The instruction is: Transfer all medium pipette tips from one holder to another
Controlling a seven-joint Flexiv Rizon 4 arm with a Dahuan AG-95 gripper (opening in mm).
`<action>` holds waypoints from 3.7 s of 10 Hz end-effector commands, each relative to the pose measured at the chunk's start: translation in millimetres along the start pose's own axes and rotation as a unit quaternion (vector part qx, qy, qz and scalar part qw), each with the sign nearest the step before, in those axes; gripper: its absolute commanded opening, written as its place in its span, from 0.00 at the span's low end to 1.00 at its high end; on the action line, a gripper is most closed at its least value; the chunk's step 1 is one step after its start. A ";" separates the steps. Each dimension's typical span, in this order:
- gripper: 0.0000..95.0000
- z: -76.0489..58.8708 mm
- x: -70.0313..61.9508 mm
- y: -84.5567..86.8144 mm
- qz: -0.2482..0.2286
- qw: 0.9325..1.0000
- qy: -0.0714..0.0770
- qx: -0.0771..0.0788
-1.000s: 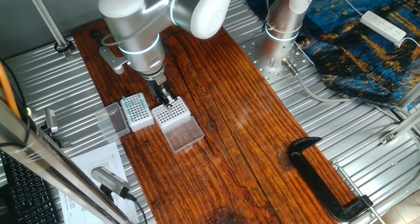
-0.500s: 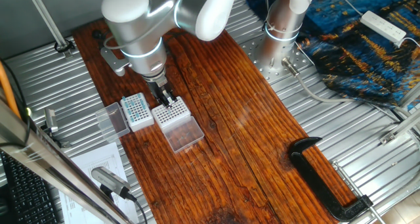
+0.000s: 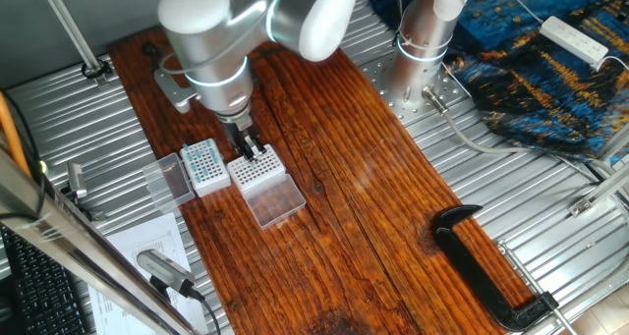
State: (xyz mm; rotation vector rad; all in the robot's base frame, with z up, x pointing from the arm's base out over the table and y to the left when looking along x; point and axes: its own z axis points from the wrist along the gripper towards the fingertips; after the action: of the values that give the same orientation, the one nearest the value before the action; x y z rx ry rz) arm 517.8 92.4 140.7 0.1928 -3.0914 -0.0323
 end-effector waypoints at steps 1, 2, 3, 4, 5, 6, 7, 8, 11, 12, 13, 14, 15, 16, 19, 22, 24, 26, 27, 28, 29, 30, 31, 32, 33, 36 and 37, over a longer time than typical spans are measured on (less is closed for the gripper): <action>0.00 -1.1 1.0 -0.1 -0.008 1.000 0.005 -0.005; 0.00 -1.1 1.0 -0.1 -0.013 1.000 0.007 -0.005; 0.00 -1.1 1.0 -0.1 -0.012 1.000 0.013 -0.002; 0.00 -1.1 1.0 -0.1 -0.014 1.000 0.017 -0.002; 0.00 -1.1 1.0 -0.1 -0.016 1.000 0.016 -0.003; 0.00 1.6 7.5 3.4 -0.017 1.000 0.016 -0.004; 0.00 3.0 14.9 7.7 -0.014 1.000 0.015 -0.005; 0.00 2.3 27.4 14.5 -0.008 1.000 0.016 -0.005; 0.00 -1.0 39.6 16.3 -0.007 1.000 0.014 -0.005; 0.00 -1.4 39.7 15.7 -0.008 1.000 0.015 -0.005; 0.00 -1.4 39.8 15.6 -0.009 1.000 0.015 -0.005; 0.00 0.3 41.1 14.4 -0.011 1.000 0.017 -0.006; 0.00 2.0 43.3 13.1 -0.017 1.000 0.016 -0.007; 0.00 3.9 47.5 11.0 -0.023 1.000 0.012 -0.012; 0.00 2.6 55.4 9.8 -0.031 0.999 0.013 -0.016; 0.00 5.6 61.4 10.3 -0.028 0.999 0.012 -0.016; 0.00 8.2 64.2 9.1 -0.029 0.999 0.010 -0.016; 0.00 12.3 63.5 8.1 -0.028 0.999 0.009 -0.015; 0.00 12.9 63.3 7.9 -0.028 0.999 0.009 -0.015; 0.00 13.4 63.1 7.8 -0.028 0.999 0.007 -0.014; 0.00 14.2 62.9 7.6 -0.028 0.999 0.006 -0.014; 0.00 15.1 62.7 7.4 -0.028 0.999 0.007 -0.014; 0.00 16.3 62.4 7.1 -0.029 0.999 0.007 -0.014; 0.00 16.7 62.3 7.0 -0.029 0.999 0.007 -0.014; 0.00 16.9 62.3 7.0 -0.029 0.999 0.007 -0.014; 0.00 19.8 61.7 6.3 -0.030 0.999 0.009 -0.015; 0.00 20.2 61.6 6.2 -0.030 0.999 0.009 -0.015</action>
State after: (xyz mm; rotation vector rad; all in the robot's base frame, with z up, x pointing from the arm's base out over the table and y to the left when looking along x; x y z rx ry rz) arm 455.3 91.4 123.0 0.2814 -3.0637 -0.0793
